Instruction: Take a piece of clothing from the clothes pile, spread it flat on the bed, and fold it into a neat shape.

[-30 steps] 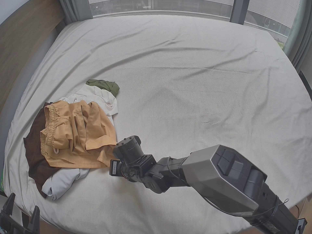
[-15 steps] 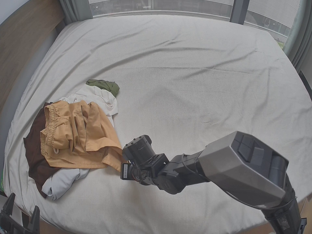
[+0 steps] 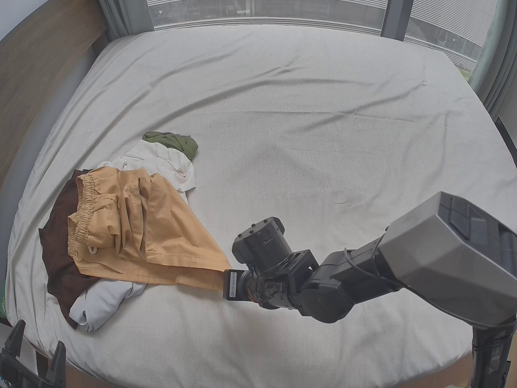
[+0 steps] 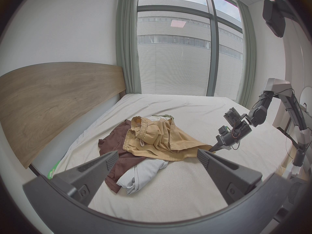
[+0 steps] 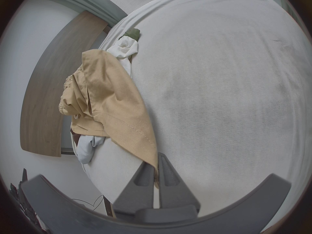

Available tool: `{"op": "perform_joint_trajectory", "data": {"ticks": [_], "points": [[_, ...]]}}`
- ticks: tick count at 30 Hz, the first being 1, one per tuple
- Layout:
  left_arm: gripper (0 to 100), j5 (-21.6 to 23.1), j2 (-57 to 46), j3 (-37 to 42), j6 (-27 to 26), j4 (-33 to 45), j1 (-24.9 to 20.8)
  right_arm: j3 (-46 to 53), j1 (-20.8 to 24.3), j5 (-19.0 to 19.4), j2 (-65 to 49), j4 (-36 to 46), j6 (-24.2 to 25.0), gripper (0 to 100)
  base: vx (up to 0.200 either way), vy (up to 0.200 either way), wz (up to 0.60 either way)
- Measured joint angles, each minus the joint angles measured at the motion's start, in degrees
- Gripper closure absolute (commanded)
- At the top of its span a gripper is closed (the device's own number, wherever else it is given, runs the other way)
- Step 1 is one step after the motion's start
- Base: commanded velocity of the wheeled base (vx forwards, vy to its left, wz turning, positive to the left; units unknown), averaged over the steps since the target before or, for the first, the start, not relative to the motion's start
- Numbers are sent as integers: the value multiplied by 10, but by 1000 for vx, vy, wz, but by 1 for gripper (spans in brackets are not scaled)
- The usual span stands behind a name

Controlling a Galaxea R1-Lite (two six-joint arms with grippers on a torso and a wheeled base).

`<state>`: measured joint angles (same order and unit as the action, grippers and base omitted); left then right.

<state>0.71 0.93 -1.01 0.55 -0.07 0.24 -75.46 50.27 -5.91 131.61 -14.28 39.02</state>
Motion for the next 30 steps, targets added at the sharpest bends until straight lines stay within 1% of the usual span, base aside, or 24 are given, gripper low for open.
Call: {"op": "perform_joint_trajectory", "data": {"ticks": [11, 19, 25, 30], "points": [[0, 2, 0, 0, -2, 0, 0, 109, -17, 6, -42, -69, -2, 100, 0, 0, 0], [0, 2, 0, 0, -3, 0, 0, 176, -23, 8, -72, -81, -3, 100, 0, 0, 0], [0, 2, 0, 0, -3, 0, 0, 225, -37, 7, -95, -90, -3, 100, 0, 0, 0], [0, 2, 0, 0, -3, 0, 0, 283, -52, 7, -110, -143, -8, 100, 0, 0, 0]]}}
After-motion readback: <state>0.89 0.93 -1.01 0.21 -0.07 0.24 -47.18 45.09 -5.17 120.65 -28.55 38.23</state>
